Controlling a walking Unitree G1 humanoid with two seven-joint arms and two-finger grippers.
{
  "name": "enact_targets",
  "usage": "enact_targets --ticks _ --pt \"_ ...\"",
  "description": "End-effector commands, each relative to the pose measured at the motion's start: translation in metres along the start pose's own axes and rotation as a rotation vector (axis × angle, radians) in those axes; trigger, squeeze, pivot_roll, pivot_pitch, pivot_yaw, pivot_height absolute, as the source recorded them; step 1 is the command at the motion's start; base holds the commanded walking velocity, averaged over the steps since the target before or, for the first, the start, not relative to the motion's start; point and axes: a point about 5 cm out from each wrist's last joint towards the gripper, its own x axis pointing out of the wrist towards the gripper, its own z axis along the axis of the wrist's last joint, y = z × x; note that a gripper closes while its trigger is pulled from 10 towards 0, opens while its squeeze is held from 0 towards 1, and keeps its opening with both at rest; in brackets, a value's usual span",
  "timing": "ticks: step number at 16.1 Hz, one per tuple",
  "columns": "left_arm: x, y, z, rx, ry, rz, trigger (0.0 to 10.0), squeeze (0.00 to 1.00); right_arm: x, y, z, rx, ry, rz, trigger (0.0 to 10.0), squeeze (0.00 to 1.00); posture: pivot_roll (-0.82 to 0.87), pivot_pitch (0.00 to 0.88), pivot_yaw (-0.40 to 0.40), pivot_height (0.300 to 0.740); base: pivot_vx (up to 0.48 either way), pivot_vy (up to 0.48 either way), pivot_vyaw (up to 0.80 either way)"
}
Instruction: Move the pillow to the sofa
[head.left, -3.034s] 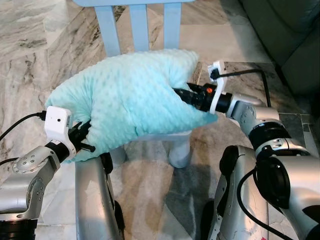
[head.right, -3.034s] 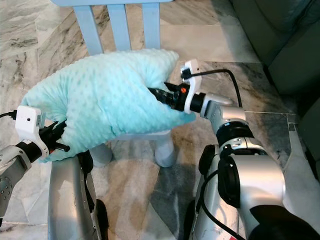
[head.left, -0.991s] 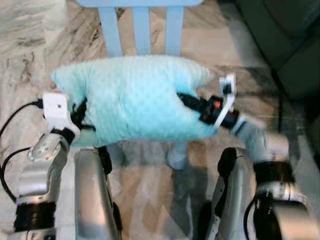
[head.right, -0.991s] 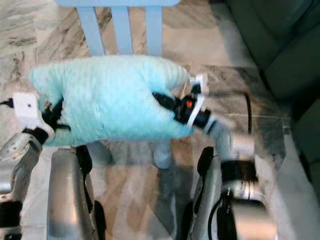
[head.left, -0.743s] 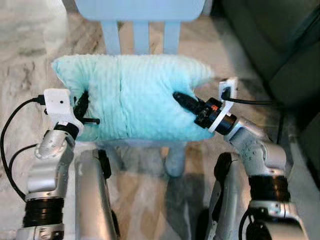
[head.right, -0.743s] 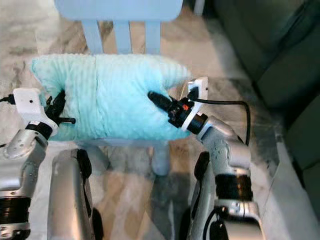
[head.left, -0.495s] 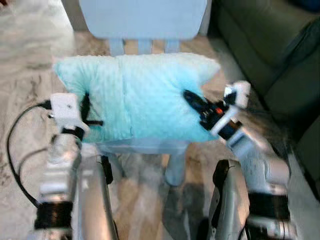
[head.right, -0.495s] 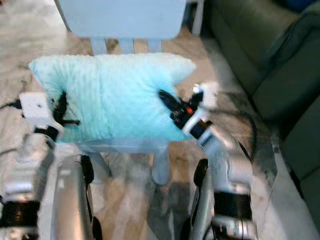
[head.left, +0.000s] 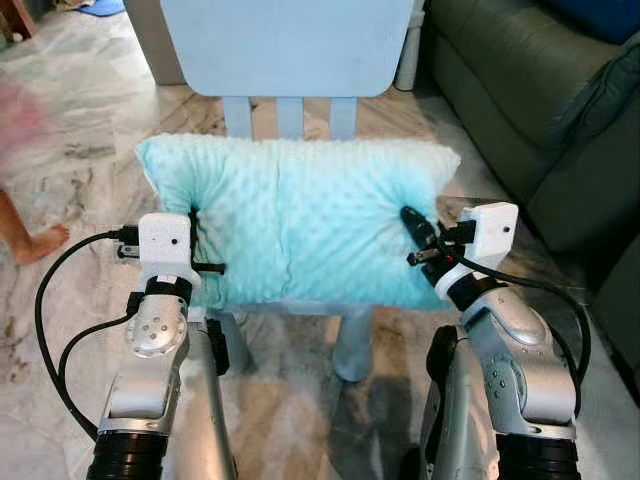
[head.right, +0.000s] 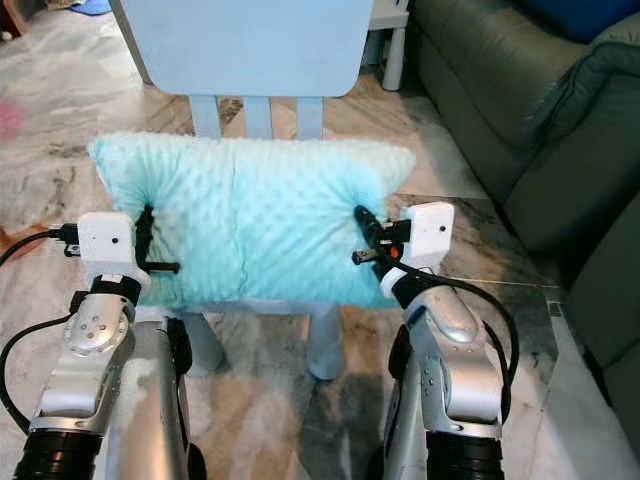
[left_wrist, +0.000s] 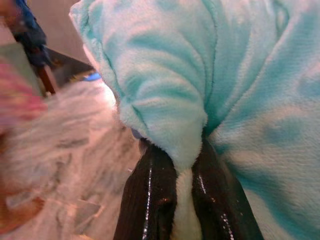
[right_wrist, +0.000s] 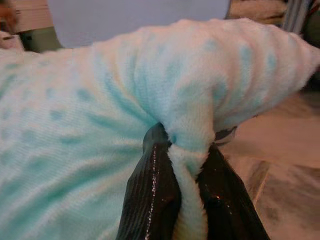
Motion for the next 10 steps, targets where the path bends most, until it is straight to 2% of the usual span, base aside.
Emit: enact_targets --ticks 1,2,4,6,7,8,9,10 --pt "0.003 0.0 -0.001 0.034 -0.016 0.014 10.0 0.0 -0.001 -0.001 0.008 -0.039 -0.045 -0.031 0.0 0.0 -0.02 0.0 0.035 0.319 0.0 0.0 0.0" --pt "0.005 0.0 -0.001 0.039 -0.02 0.027 10.0 0.0 0.0 -0.001 0.008 -0.049 -0.055 -0.05 0.0 0.0 -0.03 0.0 0.037 0.319 0.0 0.0 0.0" --pt "0.009 -0.006 0.004 -0.016 -0.024 -0.002 10.0 0.0 0.0 -0.003 0.011 -0.067 -0.062 -0.071 0.0 0.0 -0.03 0.0 0.036 0.319 0.0 0.0 0.0" --pt "0.008 -0.008 0.005 -0.028 -0.011 0.033 10.0 0.0 0.002 -0.003 0.014 -0.069 -0.075 -0.067 0.0 0.0 -0.03 0.0 0.034 0.319 0.0 0.0 0.0" --pt "0.006 -0.016 0.006 -0.157 -0.032 -0.096 10.0 0.0 0.003 -0.003 0.015 -0.075 -0.079 -0.067 0.0 0.0 -0.03 0.0 0.027 0.319 0.0 0.0 0.0" --pt "0.004 -0.016 0.006 -0.166 -0.035 -0.084 10.0 0.0 0.005 -0.002 0.017 -0.08 -0.084 -0.071 0.0 0.0 -0.03 0.0 0.022 0.319 0.0 0.0 0.0" --pt "0.004 -0.016 0.004 -0.149 -0.025 -0.055 10.0 0.0 0.006 -0.002 0.018 -0.086 -0.083 -0.078 3.1 0.0 -0.03 0.0 0.017 0.319 0.0 0.0 0.0" --pt "0.003 -0.017 0.002 -0.157 -0.014 -0.05 10.0 0.0 0.006 -0.003 0.018 -0.086 -0.078 -0.086 7.7 0.0 -0.03 0.0 0.014 0.319 0.0 0.0 0.0"
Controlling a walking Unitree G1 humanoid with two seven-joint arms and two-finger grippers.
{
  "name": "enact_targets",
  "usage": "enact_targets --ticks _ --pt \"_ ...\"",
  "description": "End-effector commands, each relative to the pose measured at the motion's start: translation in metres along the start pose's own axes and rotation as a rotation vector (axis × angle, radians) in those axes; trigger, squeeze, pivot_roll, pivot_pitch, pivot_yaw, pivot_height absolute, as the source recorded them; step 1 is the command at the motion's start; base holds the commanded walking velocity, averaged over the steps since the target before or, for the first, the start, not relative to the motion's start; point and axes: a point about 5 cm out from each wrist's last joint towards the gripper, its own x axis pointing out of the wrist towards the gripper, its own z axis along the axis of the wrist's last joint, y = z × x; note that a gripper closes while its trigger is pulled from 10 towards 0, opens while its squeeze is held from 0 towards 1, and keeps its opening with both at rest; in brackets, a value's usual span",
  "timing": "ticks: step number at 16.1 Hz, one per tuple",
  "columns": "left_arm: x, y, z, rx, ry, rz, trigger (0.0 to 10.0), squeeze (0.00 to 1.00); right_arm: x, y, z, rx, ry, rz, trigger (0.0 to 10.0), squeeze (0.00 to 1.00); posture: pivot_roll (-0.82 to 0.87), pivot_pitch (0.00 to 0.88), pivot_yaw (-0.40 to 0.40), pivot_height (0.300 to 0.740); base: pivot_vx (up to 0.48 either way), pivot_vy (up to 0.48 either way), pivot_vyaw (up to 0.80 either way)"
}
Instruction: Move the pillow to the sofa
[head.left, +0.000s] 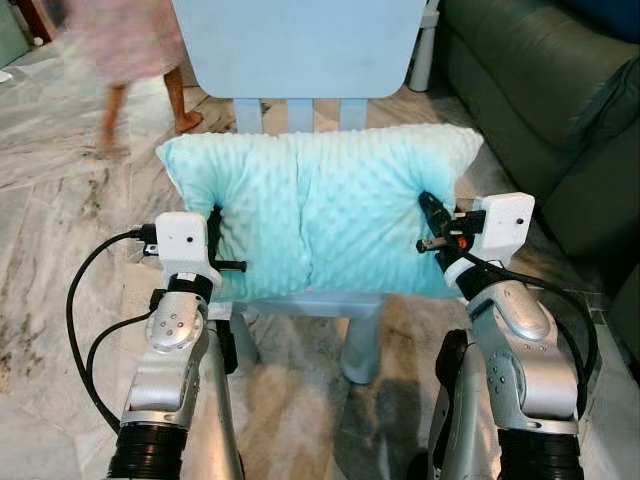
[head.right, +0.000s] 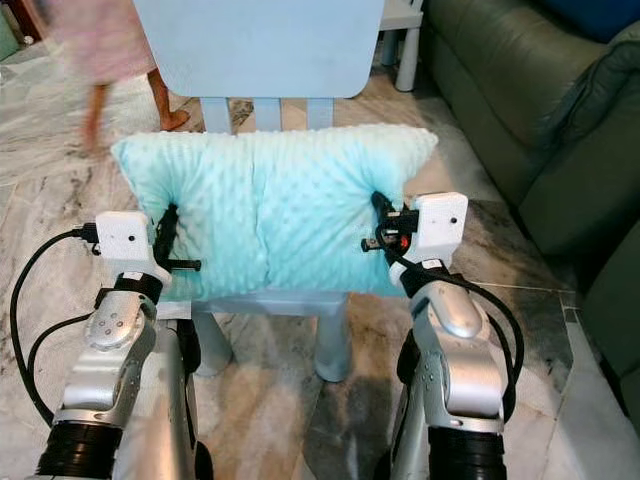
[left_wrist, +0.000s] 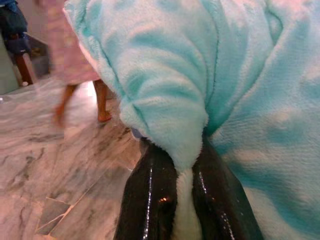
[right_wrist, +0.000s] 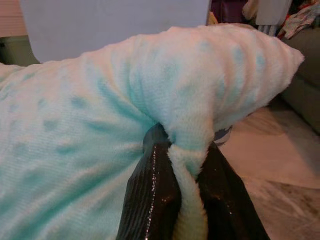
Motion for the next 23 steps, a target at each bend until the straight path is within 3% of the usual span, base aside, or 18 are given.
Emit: enact_targets --ticks 1,7,23 --pt "-0.002 0.003 0.003 -0.006 -0.011 0.015 10.0 0.0 0.004 0.003 0.007 -0.017 -0.014 0.007 10.0 0.0 -0.03 0.0 0.012 0.319 0.0 0.0 0.0" --pt "-0.006 0.003 -0.002 -0.034 0.018 0.002 10.0 0.0 0.006 -0.001 0.01 -0.004 0.019 -0.058 10.0 0.0 -0.04 0.0 0.008 0.319 0.0 0.0 0.0" --pt "-0.006 -0.003 -0.005 -0.039 0.05 -0.036 10.0 0.0 0.007 -0.007 0.011 0.013 0.04 -0.106 10.0 0.0 -0.05 0.0 0.018 0.507 0.0 0.0 0.0"
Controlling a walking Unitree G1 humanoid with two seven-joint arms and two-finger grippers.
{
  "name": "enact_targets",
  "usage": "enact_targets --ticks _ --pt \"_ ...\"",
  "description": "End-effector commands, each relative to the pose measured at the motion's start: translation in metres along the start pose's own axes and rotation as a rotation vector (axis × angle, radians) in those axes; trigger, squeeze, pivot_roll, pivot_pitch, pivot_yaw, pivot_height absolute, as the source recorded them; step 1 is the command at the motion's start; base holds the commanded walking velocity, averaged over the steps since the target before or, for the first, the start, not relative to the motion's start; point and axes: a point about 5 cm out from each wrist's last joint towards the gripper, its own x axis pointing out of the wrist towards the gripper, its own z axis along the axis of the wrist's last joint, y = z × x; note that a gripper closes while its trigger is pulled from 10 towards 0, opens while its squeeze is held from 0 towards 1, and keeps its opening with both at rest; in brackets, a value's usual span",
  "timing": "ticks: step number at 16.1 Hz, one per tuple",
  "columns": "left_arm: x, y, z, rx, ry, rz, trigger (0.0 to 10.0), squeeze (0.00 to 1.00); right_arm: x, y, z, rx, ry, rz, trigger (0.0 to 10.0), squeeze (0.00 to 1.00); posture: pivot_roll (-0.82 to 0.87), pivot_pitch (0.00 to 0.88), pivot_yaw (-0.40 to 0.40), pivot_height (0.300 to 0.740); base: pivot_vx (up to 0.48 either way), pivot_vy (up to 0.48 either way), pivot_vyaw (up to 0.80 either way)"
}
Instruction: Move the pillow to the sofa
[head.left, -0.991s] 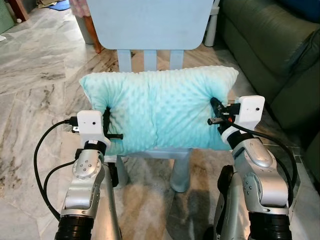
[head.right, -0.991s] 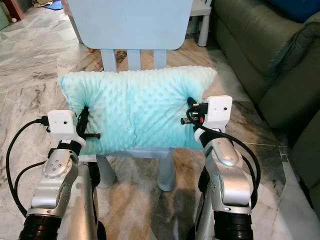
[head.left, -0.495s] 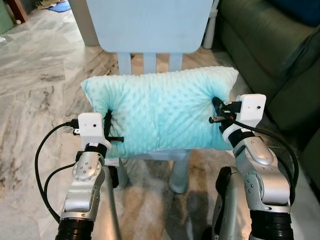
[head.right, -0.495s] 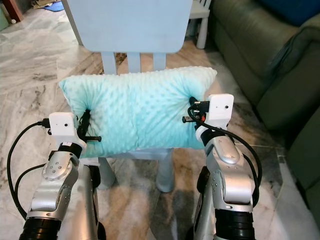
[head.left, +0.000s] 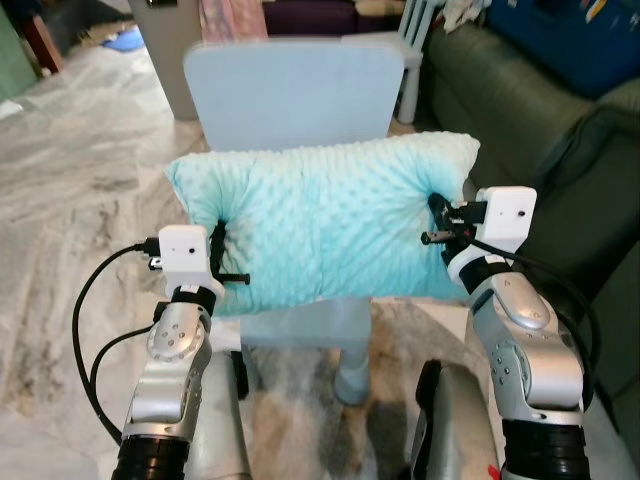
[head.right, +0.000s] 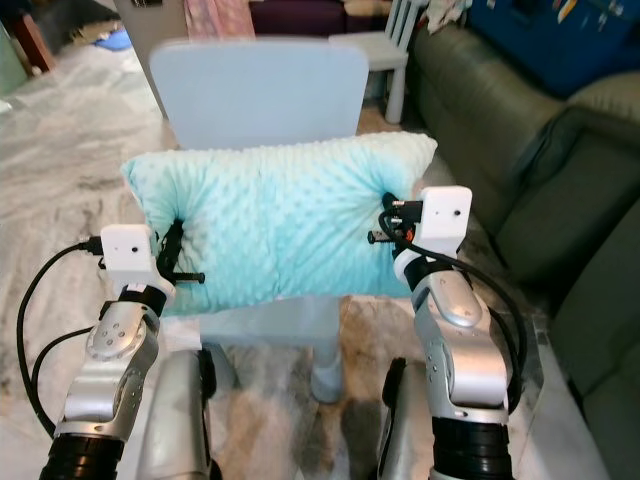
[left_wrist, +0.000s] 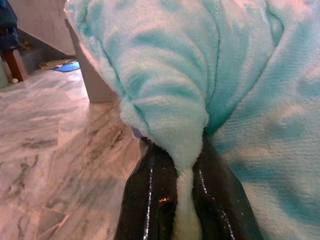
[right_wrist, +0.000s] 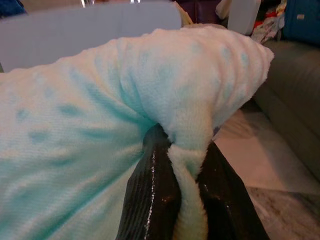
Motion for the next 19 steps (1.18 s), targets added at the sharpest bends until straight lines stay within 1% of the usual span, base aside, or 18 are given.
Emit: enact_targets --ticks 1,7,12,19 --pt "0.0022 -0.0005 0.006 0.009 -0.018 -0.015 10.0 0.0 0.0017 0.0008 0.0106 0.001 -0.039 -0.006 10.0 0.0 -0.05 0.0 0.018 0.517 0.0 0.0 0.0" --pt "0.0056 -0.0003 0.0088 0.018 -0.024 -0.037 10.0 0.0 0.0028 -0.0026 0.0109 0.003 -0.042 -0.019 10.0 0.0 -0.04 0.0 0.025 0.592 0.0 0.0 0.0" --pt "0.0084 -0.0012 0.011 0.024 -0.033 -0.051 10.0 0.0 0.0047 -0.0014 0.0112 0.007 -0.047 -0.022 10.0 0.0 -0.04 0.0 0.026 0.642 0.0 0.0 0.0" --pt "0.0083 -0.0077 0.0078 -0.018 -0.024 -0.083 10.0 0.0 0.0063 -0.0029 0.0137 0.004 -0.057 -0.028 10.0 0.0 -0.05 0.0 0.026 0.727 0.0 0.0 0.0"
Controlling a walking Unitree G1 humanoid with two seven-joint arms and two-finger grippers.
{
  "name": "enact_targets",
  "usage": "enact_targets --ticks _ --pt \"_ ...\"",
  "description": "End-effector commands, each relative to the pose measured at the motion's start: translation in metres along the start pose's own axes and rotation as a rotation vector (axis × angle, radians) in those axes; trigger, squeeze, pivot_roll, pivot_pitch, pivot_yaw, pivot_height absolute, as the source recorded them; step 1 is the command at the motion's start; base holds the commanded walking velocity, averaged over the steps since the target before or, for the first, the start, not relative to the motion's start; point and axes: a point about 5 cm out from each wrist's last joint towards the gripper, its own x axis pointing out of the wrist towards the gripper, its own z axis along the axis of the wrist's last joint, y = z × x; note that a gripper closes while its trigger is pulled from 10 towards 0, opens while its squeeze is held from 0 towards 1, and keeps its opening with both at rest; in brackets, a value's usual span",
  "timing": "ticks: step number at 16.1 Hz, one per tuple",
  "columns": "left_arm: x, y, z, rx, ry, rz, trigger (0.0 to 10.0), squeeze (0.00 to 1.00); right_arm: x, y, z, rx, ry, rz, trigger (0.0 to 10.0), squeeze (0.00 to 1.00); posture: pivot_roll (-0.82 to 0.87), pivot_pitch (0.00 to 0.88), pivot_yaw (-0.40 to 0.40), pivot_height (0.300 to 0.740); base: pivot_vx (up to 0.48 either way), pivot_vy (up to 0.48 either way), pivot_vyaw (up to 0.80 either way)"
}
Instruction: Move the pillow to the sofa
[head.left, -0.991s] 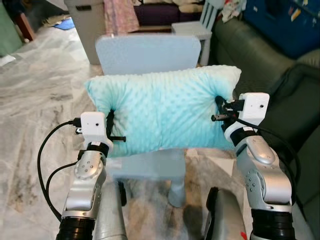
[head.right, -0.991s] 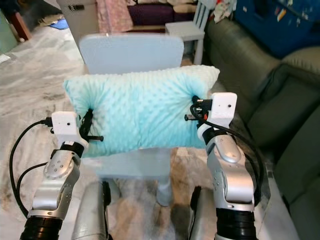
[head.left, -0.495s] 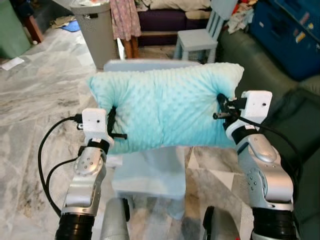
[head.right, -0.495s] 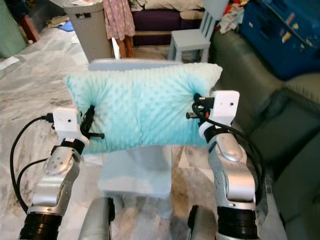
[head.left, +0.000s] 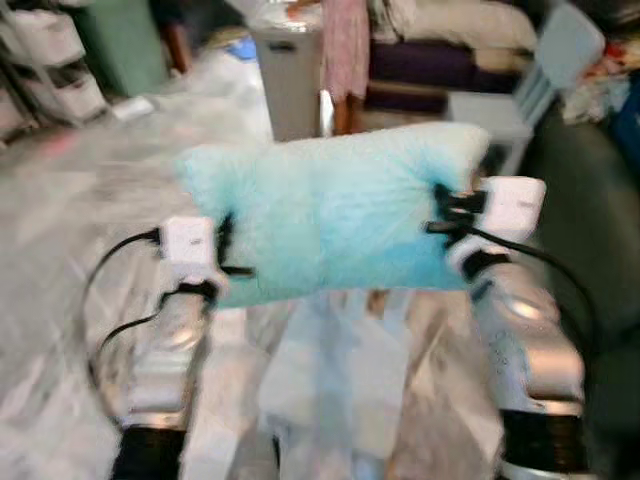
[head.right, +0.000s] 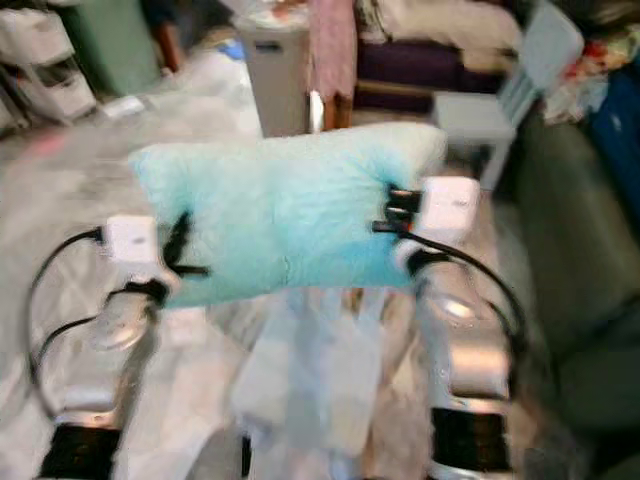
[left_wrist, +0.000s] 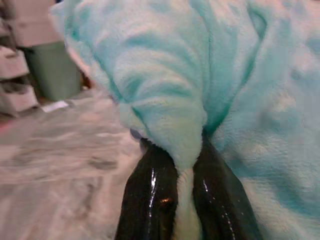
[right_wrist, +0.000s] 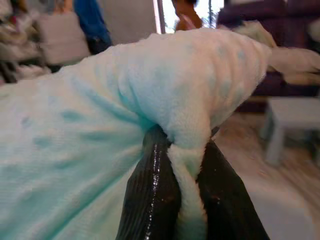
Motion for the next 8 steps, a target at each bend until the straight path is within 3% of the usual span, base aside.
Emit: enact_targets --ticks 1,8 --pt "0.004 -0.0167 0.0041 -0.018 -0.019 -0.052 10.0 0.0 -0.0061 -0.0187 0.0026 -0.014 -0.015 -0.066 10.0 0.0 -0.05 0.0 0.026 0.737 0.0 0.0 0.0" --pt "0.0033 -0.021 0.0021 -0.045 -0.01 -0.061 10.0 0.0 -0.0055 -0.0208 0.0063 -0.02 -0.023 -0.07 10.0 0.0 -0.06 0.0 0.017 0.74 0.0 0.0 0.0"
